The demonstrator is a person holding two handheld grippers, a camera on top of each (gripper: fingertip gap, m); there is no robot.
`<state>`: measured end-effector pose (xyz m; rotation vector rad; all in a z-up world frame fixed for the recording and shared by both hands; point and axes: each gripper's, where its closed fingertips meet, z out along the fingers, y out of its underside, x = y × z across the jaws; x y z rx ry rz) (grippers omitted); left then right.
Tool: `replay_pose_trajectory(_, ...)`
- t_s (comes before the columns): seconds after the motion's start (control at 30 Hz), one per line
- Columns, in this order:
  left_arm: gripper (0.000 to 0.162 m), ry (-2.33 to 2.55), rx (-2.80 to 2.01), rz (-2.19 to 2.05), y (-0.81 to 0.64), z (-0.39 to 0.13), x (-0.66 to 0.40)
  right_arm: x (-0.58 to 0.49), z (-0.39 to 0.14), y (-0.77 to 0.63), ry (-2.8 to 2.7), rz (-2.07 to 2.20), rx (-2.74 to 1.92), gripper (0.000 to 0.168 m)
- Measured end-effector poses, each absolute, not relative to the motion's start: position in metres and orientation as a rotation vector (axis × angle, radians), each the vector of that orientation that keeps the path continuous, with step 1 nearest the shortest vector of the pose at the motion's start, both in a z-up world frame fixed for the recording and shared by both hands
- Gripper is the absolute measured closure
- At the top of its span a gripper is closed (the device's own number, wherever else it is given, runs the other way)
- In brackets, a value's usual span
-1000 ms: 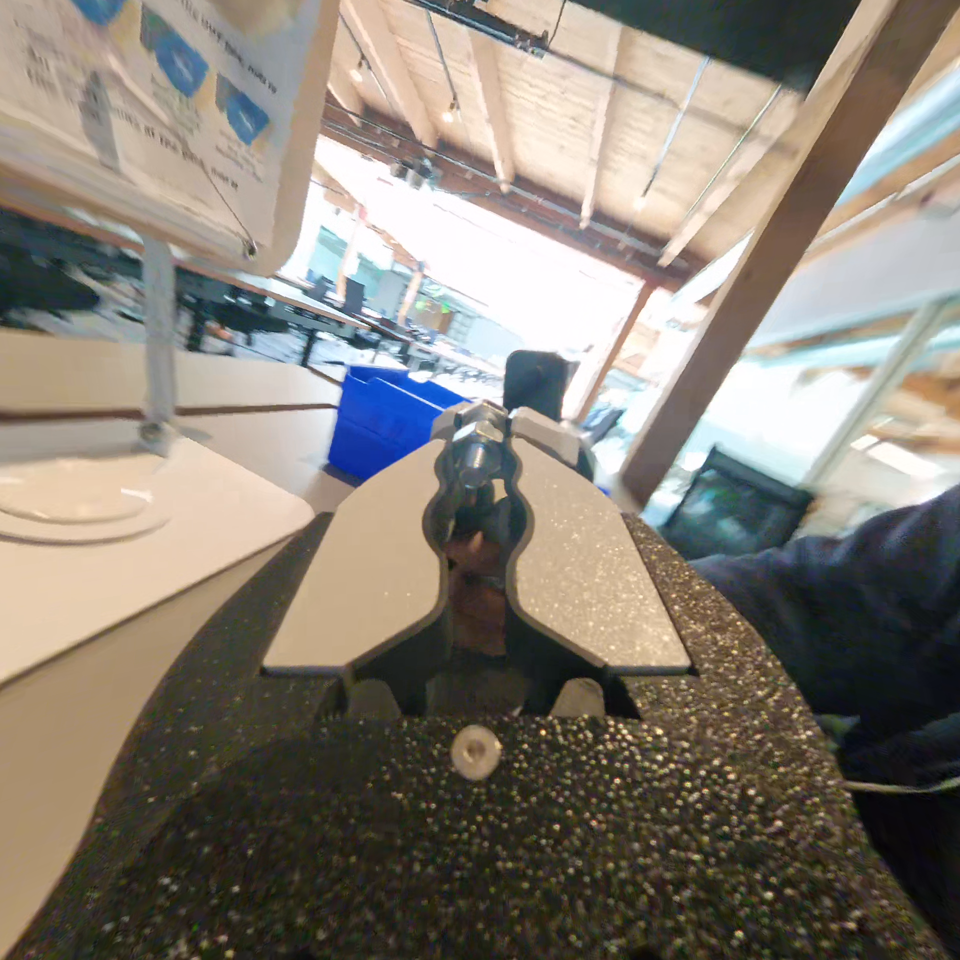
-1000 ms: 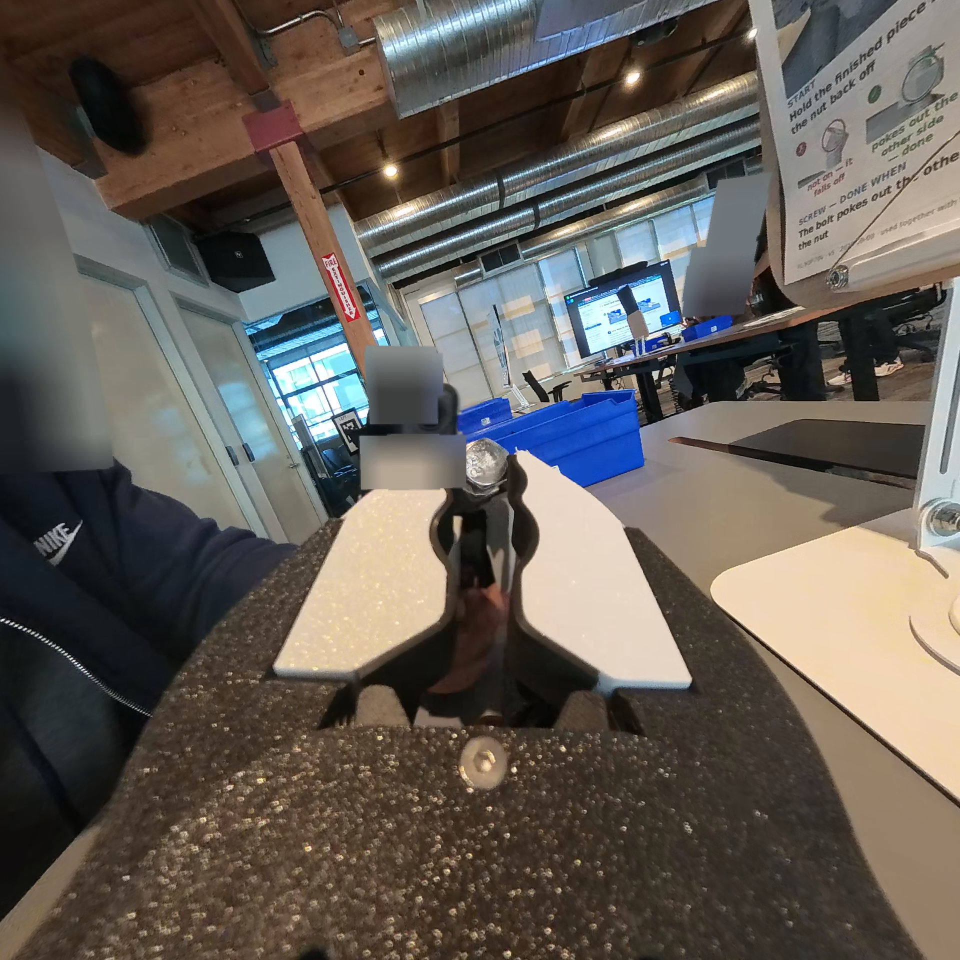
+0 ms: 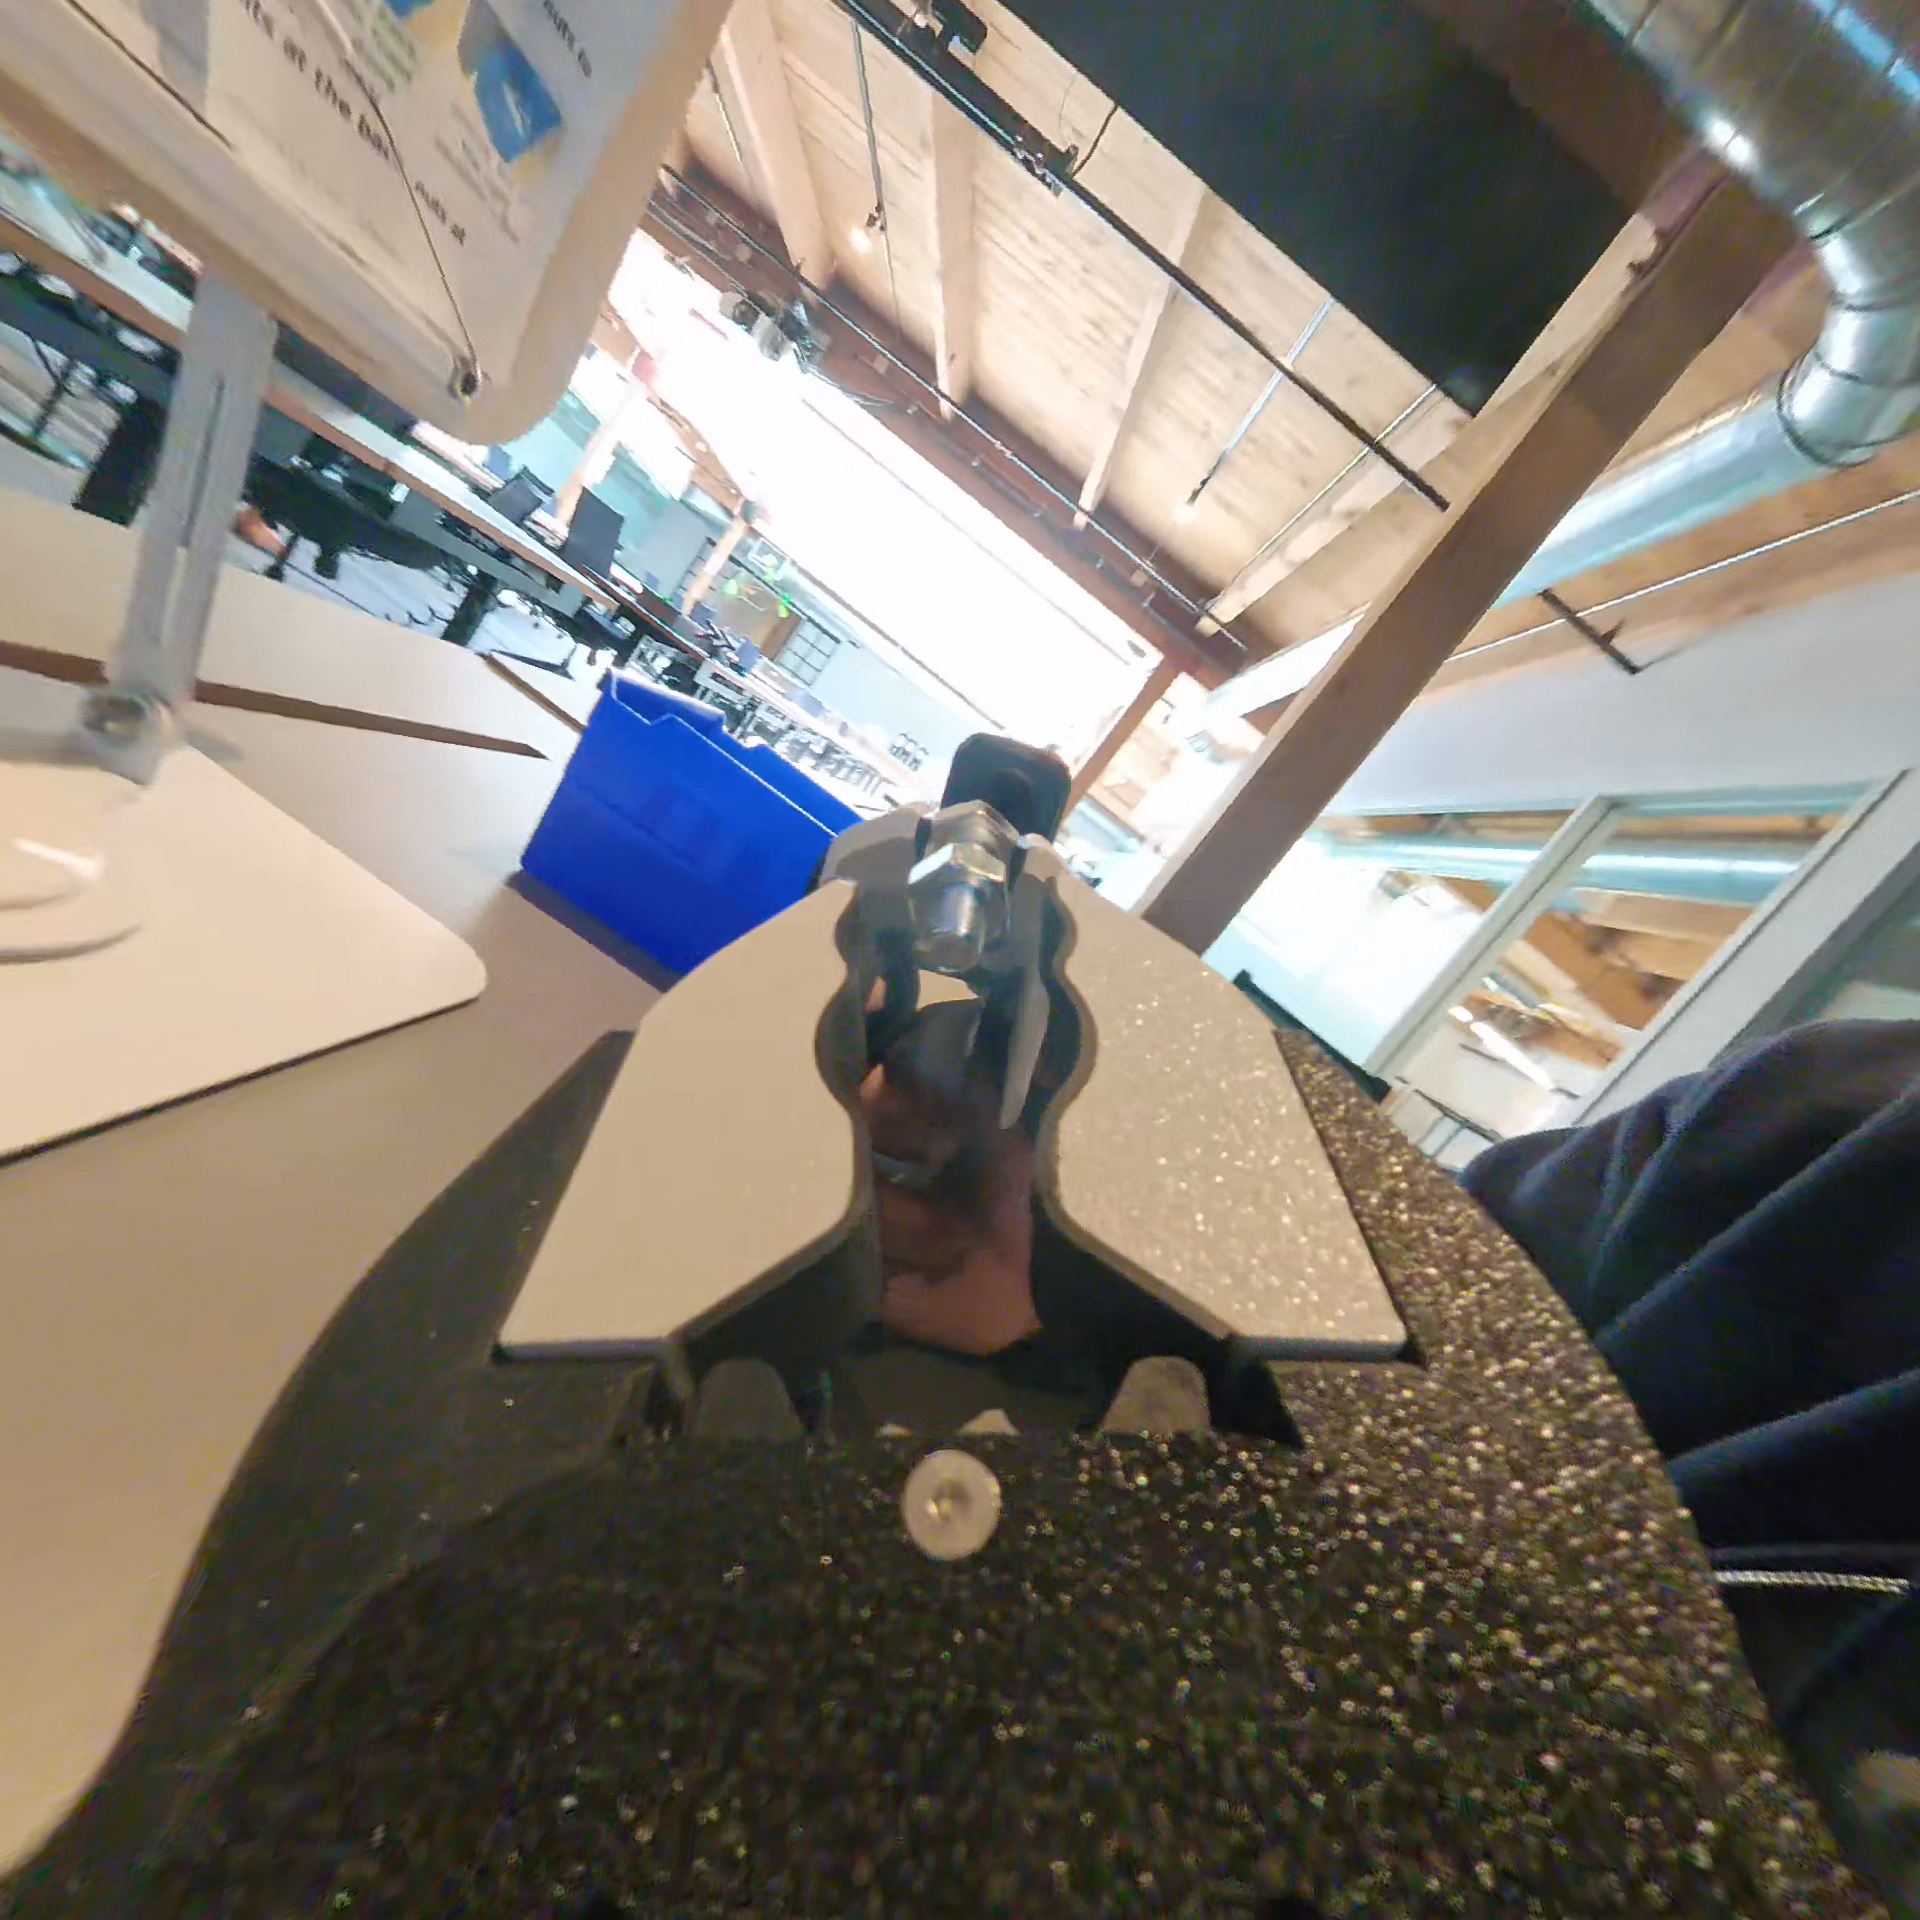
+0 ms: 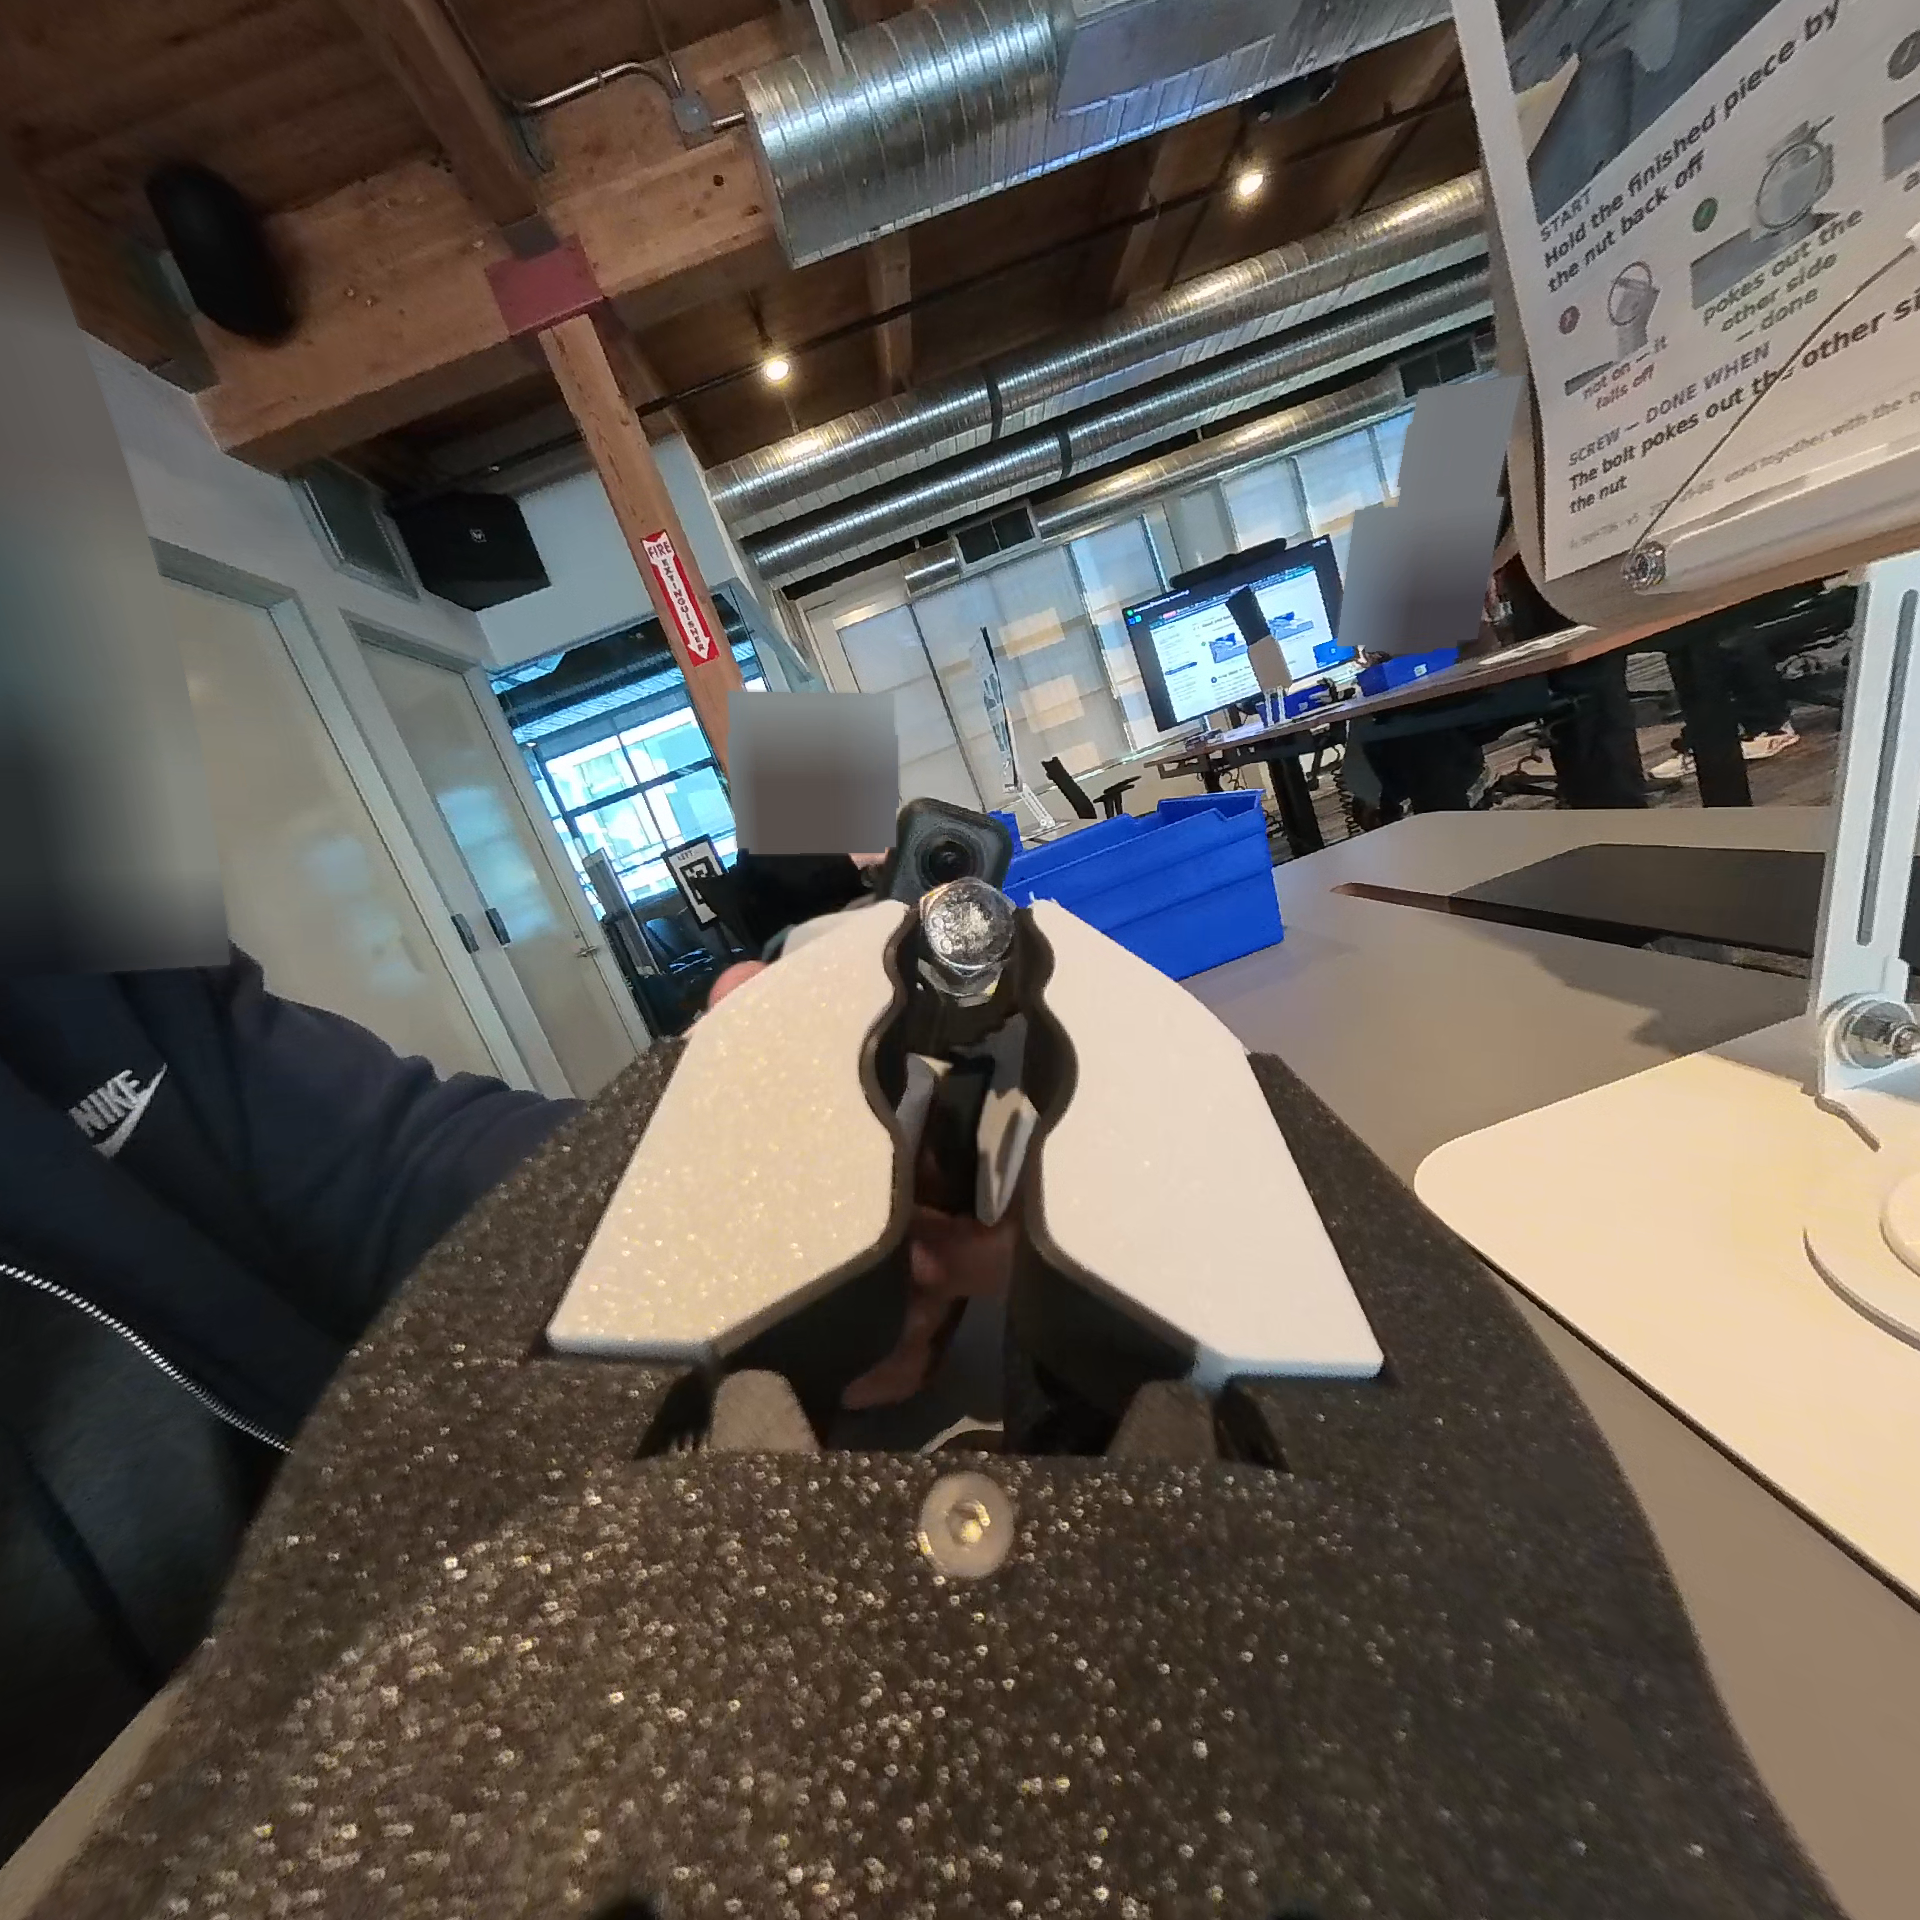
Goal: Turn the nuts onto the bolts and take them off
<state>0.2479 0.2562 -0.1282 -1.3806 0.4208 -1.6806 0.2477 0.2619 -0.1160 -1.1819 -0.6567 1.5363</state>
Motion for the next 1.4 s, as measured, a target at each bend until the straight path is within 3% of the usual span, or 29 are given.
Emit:
replay_pose_trajectory(0.07, 0.144, 0.424, -1.378, -1.684, 0.255, -0.128, 0.248, 0.247, -0.116, 0.261, -0.661, 1.536, -1.181, 0.152)
replay_pose_trajectory(0.2, 0.145, 0.524, -1.367, -1.474, 0.256, -0.128, 0.248, 0.247, -0.116, 0.261, -0.664, 1.535, -1.181, 0.152)
replay_pose_trajectory(0.53, 0.144, 0.949, -1.099, -0.102, 0.263, -0.131, 0.245, 0.247, -0.116, 0.262, -0.659, 1.535, -1.182, 0.152)
replay_pose_trajectory(0.77, 0.125, 0.736, -1.232, -0.813, 0.257, -0.123, 0.244, 0.252, -0.114, 0.265, -0.622, 1.555, -1.173, 0.152)
replay_pose_trajectory(1.1, 0.129, 0.357, -1.365, -1.778, 0.261, -0.127, 0.244, 0.250, -0.115, 0.264, -0.637, 1.544, -1.177, 0.152)
replay_pose_trajectory(1.27, 0.129, 0.294, -1.355, -1.921, 0.257, -0.125, 0.248, 0.247, -0.116, 0.262, -0.657, 1.530, -1.182, 0.152)
replay_pose_trajectory(1.4, 0.144, 0.267, -1.362, -1.936, 0.256, -0.126, 0.249, 0.246, -0.116, 0.260, -0.670, 1.524, -1.180, 0.152)
